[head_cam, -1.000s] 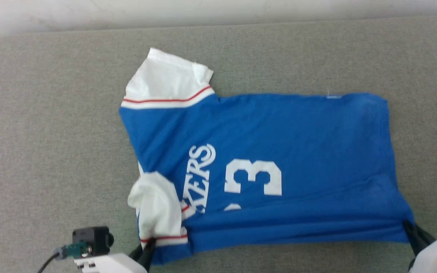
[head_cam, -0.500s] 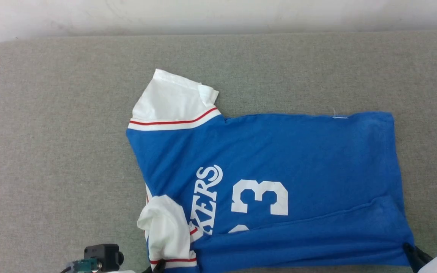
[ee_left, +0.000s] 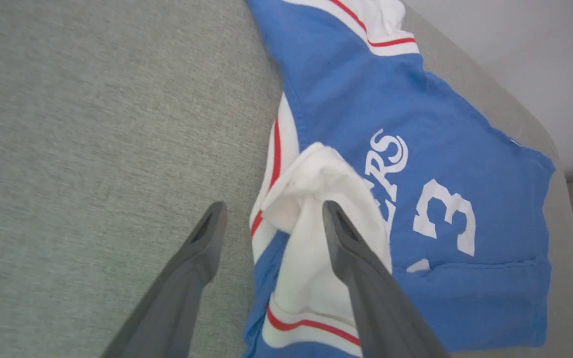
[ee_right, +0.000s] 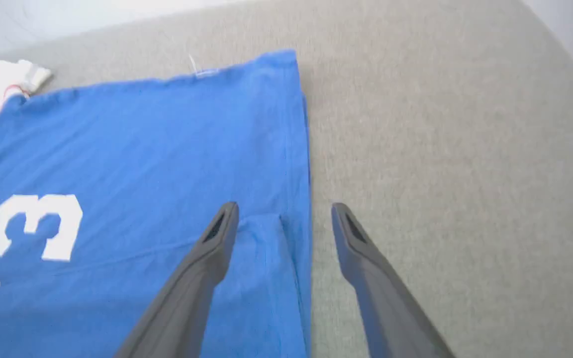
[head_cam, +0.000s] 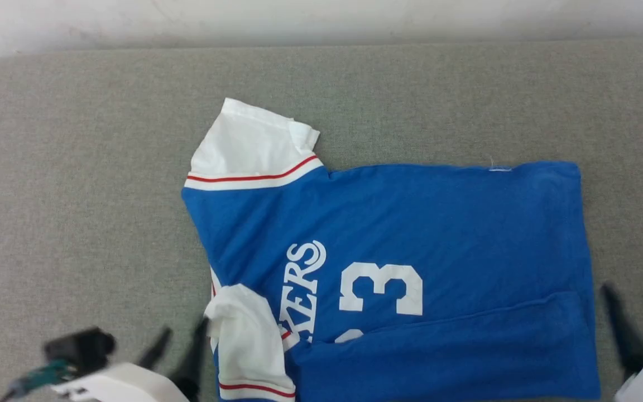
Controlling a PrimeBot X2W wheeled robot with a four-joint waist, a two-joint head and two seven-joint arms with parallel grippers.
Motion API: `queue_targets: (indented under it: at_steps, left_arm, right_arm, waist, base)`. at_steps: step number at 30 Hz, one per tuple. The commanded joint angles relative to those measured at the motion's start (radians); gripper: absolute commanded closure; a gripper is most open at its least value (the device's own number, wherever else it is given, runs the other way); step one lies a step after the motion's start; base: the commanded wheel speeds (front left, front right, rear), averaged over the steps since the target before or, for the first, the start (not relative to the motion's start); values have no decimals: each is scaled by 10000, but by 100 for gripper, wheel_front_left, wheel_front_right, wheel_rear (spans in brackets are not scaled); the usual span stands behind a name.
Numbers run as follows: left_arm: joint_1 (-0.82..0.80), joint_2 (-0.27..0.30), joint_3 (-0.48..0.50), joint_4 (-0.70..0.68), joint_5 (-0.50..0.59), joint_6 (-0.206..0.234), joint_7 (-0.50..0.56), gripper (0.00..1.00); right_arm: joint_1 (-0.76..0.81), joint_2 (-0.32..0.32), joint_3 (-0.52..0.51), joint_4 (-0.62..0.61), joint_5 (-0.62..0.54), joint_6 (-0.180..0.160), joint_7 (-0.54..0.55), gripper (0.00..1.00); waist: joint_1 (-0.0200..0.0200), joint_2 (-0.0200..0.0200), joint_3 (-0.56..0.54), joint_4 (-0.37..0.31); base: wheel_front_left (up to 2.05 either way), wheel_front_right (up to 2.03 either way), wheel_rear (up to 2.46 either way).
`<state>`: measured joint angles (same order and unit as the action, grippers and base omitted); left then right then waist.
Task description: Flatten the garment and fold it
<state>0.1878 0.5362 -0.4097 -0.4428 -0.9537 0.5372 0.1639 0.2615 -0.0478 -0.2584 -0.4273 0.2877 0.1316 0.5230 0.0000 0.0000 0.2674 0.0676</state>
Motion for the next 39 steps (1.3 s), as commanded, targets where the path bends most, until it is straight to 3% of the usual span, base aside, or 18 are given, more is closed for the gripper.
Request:
queue_targets:
  at_steps: [1, 5, 10, 15, 20, 24, 28, 31, 39]
  left_arm:
    - [-97, 203, 389, -267, 103, -35, -269, 0]
    - [-1461, 606, 1235, -718, 1199, -212, -1423, 0]
    - [-4041, 1117, 1225, -311, 2240, -967, -1721, 0]
    - [-7024, 1641, 770, 1012, 2741, -2018, -823, 0]
    - [-9524, 1807, 115, 2580, 2819, -3180, 435, 0]
    - [-10713, 1849, -630, 3643, 2626, -4221, 1714, 0]
    - [-11383, 1805, -1116, 4548, 2366, -4851, 2764, 0]
    - [-11585, 1781, -1365, 5103, 2027, -5110, 3590, 0]
    - [-11553, 1808, -1461, 5904, 1505, -5004, 4581, 0]
  right_arm:
    - [-454, -24, -165, -278, -211, -9, -583, 0]
    - [-1157, -24, -316, -672, -750, -9, -1958, 0]
    - [-1827, -24, 72, -672, -1342, -9, -2621, 0]
    - [-2427, -24, 500, -703, -1701, -9, -2640, 0]
    - [-2838, -24, 851, -559, -1797, -9, -2699, 0]
    - [-3024, -24, 955, -424, -1744, -9, -2807, 0]
    - [-3141, -24, 1003, -278, -1687, -9, -2942, 0]
    - [-3202, -24, 1016, -207, -1658, -9, -3003, 0]
    - [-3248, -24, 913, -183, -1600, -9, -3008, 0]
  waist:
    - [0, 0, 160, -8]
    - [0, 0, 513, 77]
    - [0, 0, 1115, 122]
    - [0, 0, 1889, 75]
    - [0, 0, 2602, -187]
    - [0, 0, 3082, -422]
    - [0, 0, 3437, -671]
    - [0, 0, 3586, -842]
    - [0, 0, 3789, -1103]
  base:
    - [0, 0, 0]
    - [0, 0, 0]
    - [0, 0, 0]
    - [0, 0, 0]
    - [0, 0, 0]
    - [0, 0, 0]
    - [0, 0, 0]
    - [0, 0, 0]
    - [0, 0, 0]
